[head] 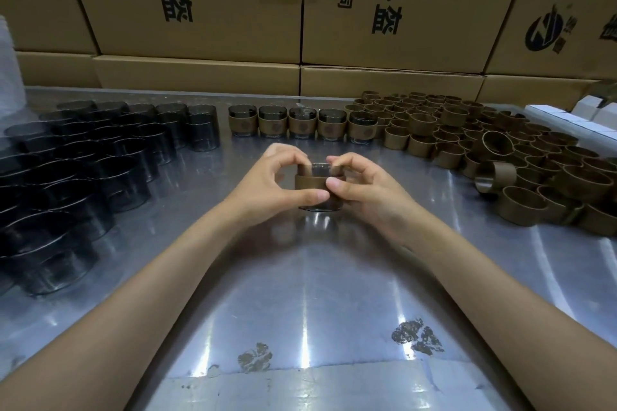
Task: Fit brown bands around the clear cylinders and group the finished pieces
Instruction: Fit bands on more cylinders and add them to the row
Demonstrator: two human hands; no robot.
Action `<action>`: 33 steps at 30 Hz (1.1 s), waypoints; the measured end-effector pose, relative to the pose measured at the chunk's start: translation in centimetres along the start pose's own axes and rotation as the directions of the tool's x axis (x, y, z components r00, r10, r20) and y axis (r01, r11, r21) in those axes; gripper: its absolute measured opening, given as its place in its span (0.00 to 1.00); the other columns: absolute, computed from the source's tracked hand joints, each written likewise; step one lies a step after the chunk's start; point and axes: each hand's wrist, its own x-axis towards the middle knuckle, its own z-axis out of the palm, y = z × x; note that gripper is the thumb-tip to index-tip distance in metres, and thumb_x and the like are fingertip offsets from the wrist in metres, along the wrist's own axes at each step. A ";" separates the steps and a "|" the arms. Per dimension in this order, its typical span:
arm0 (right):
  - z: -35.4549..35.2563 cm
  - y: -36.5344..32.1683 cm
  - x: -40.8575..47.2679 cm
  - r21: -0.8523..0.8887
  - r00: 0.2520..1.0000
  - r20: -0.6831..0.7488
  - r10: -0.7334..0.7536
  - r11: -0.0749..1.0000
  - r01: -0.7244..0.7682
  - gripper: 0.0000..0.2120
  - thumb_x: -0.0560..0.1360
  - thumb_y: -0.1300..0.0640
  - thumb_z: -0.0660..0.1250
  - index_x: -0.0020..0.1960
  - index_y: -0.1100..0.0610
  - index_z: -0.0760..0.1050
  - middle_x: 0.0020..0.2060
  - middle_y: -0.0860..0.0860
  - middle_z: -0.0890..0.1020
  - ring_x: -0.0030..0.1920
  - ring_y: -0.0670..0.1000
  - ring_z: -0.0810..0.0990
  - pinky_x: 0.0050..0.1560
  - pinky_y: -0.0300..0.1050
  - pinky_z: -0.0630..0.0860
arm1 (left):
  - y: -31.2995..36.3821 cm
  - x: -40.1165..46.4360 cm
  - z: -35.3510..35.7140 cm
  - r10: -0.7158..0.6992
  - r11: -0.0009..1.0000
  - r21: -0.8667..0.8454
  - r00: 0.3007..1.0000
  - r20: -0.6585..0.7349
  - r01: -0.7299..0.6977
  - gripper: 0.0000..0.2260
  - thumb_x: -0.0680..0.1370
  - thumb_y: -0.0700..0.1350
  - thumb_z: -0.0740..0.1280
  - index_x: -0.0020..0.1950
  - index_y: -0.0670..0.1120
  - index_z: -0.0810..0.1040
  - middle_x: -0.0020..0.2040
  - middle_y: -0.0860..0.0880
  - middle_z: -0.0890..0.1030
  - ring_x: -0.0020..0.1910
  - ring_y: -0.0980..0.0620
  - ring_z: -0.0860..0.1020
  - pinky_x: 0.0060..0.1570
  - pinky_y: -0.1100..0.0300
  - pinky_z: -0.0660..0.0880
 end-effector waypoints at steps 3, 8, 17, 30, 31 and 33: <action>0.2 0.4 0.2 -0.308 0.993 -0.037 -0.112 0.947 0.095 0.09 0.73 0.62 0.71 0.44 0.50 0.75 0.49 0.45 0.79 0.54 0.39 0.78 0.56 0.30 0.71 | -0.5 0.0 0.2 0.034 0.985 0.167 0.999 -0.004 -0.033 0.13 0.67 0.46 0.78 0.43 0.53 0.75 0.60 0.52 0.70 0.60 0.61 0.70 0.55 0.75 0.63; 0.2 1.3 0.6 -0.406 0.992 -0.022 -0.126 0.908 0.106 0.12 0.73 0.64 0.71 0.48 0.48 0.75 0.55 0.49 0.79 0.64 0.47 0.73 0.65 0.37 0.67 | -1.0 0.0 0.7 -0.023 0.980 0.197 1.000 -0.001 0.023 0.16 0.67 0.46 0.78 0.43 0.51 0.71 0.55 0.47 0.75 0.53 0.52 0.76 0.56 0.53 0.75; 0.7 0.9 0.5 -0.346 0.993 -0.099 0.067 0.933 -0.097 0.26 0.76 0.51 0.67 0.71 0.49 0.63 0.70 0.47 0.66 0.67 0.46 0.69 0.51 0.30 0.71 | -3.5 2.0 -0.3 -0.199 0.970 0.079 0.934 -0.296 0.232 0.35 0.67 0.48 0.78 0.68 0.48 0.64 0.66 0.47 0.73 0.65 0.49 0.71 0.61 0.59 0.68; 0.8 1.2 0.7 -0.365 0.995 -0.078 0.064 0.927 -0.089 0.21 0.77 0.55 0.67 0.68 0.53 0.67 0.66 0.45 0.72 0.58 0.40 0.75 0.55 0.34 0.73 | -8.0 8.5 -4.7 -0.316 0.907 0.051 0.756 -0.573 0.418 0.31 0.70 0.47 0.76 0.69 0.43 0.69 0.67 0.44 0.75 0.66 0.45 0.72 0.64 0.54 0.70; 0.8 1.2 0.8 -0.364 0.995 -0.078 0.063 0.927 -0.087 0.20 0.76 0.56 0.67 0.67 0.53 0.68 0.65 0.45 0.72 0.57 0.39 0.76 0.54 0.33 0.74 | -8.1 8.8 -4.8 -0.321 0.903 0.047 0.744 -0.587 0.427 0.30 0.71 0.47 0.76 0.69 0.43 0.69 0.67 0.44 0.75 0.67 0.45 0.72 0.64 0.53 0.70; 0.7 1.3 1.0 -0.354 0.995 -0.079 0.064 0.931 -0.088 0.19 0.76 0.56 0.67 0.66 0.52 0.68 0.64 0.45 0.73 0.55 0.38 0.76 0.53 0.32 0.74 | -8.4 9.3 -5.0 -0.324 0.897 0.048 0.726 -0.606 0.440 0.30 0.71 0.47 0.75 0.70 0.43 0.69 0.67 0.44 0.74 0.68 0.44 0.71 0.65 0.52 0.69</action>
